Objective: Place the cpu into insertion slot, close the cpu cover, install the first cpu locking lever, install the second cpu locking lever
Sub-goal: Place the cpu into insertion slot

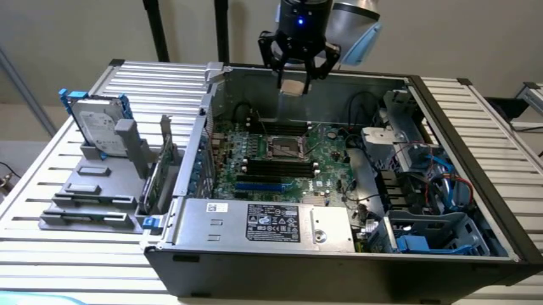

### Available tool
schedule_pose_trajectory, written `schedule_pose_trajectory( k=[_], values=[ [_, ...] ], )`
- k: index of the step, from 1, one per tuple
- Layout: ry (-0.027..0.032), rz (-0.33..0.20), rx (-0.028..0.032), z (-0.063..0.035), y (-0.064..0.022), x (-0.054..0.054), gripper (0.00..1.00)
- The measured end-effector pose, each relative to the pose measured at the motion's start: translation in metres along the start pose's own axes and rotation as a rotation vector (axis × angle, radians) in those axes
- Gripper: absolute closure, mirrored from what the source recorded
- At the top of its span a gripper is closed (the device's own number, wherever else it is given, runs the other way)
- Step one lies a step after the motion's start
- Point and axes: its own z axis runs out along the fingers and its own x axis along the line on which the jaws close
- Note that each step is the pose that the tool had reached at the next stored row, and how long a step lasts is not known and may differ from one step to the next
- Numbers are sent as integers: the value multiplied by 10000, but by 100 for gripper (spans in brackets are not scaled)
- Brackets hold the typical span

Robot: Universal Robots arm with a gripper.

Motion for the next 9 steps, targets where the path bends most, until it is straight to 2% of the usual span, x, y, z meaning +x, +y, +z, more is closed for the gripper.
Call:
schedule_pose_trajectory(
  k=[9],
  values=[
    [-189, 1514, -29, 13, -2, 0, 46]
  ],
)
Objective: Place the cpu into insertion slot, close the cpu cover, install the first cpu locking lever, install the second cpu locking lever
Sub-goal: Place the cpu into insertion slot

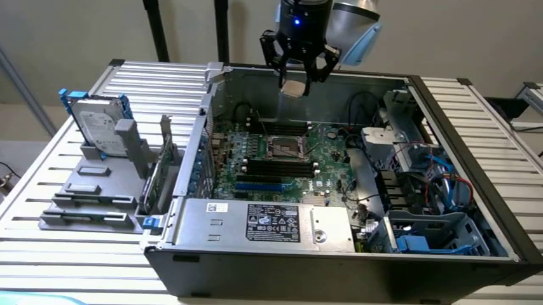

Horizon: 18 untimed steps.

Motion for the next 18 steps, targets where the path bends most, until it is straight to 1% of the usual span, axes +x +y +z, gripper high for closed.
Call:
schedule_pose_trajectory(
  k=[18],
  values=[
    [-397, 3095, -65, 34, -4, -1, 46]
  ],
)
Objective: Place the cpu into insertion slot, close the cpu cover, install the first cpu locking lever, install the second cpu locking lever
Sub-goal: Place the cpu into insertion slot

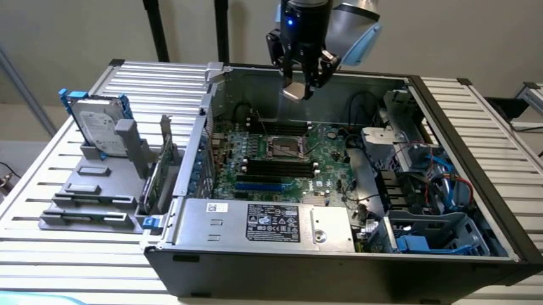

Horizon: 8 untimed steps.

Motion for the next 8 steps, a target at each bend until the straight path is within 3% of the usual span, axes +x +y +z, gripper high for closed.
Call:
schedule_pose_trajectory(
  k=[8],
  values=[
    [-184, 1391, -31, 22, -3, 0, 46]
  ],
)
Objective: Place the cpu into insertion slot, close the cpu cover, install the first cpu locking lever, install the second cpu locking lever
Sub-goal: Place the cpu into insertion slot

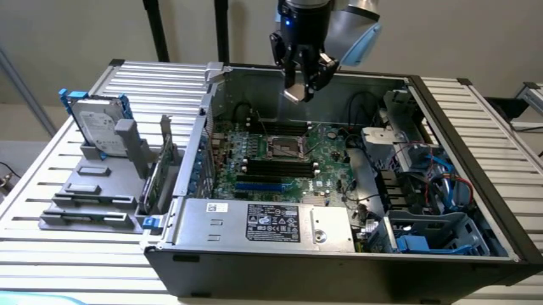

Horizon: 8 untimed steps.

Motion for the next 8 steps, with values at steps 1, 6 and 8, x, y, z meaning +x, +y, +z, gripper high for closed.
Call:
schedule_pose_trajectory(
  k=[1, 6, 8],
  values=[
    [-25, 187, -5, 3, 0, 0, 46],
    [-143, 1083, -26, 19, -2, -1, 46],
    [-192, 1451, -34, 25, -3, -1, 46]
  ],
)
